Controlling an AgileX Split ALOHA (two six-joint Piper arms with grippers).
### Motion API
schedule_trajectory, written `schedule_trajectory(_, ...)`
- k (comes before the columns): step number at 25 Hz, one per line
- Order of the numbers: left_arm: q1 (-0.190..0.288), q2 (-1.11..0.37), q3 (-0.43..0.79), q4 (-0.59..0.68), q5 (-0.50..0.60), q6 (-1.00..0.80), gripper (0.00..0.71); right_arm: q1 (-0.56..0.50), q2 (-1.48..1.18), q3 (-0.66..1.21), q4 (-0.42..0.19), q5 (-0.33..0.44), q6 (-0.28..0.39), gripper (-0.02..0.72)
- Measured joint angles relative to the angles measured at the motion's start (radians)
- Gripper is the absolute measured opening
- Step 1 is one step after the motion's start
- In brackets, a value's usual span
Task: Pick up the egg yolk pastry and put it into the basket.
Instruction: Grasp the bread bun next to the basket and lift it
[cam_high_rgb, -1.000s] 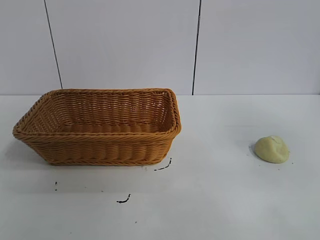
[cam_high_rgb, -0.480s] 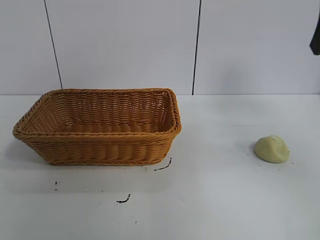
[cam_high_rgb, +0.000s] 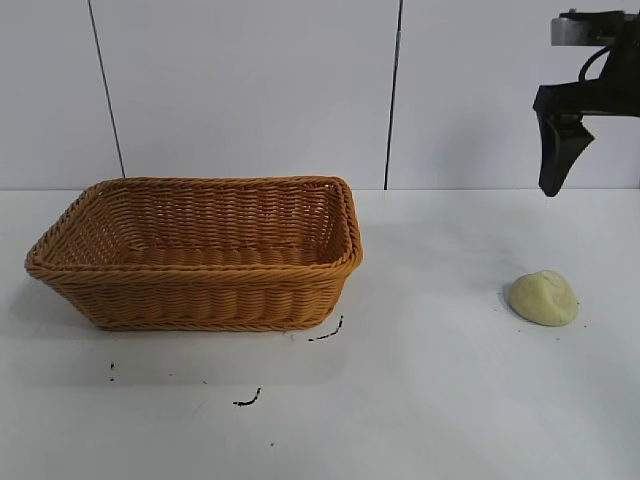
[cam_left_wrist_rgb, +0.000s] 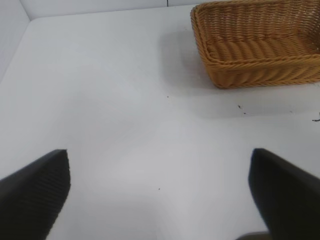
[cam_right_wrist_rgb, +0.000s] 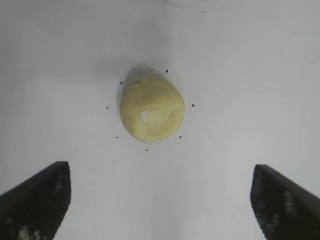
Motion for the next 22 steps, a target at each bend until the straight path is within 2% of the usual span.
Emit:
schedule_trajectory(10, 0.0, 0.0, 0.0, 0.0, 0.0, 0.0, 0.697, 0.0, 0.068, 0.0, 0.01, -0.017, -0.003, 0.697)
schedule_trajectory(17, 0.0, 0.0, 0.0, 0.0, 0.0, 0.0, 0.697, 0.0, 0.154, 0.0, 0.014, -0.119, -0.003, 0.697)
schedule_trajectory(22, 0.0, 0.0, 0.0, 0.0, 0.0, 0.0, 0.697, 0.0, 0.212, 0.0, 0.039, -0.142, -0.003, 0.697)
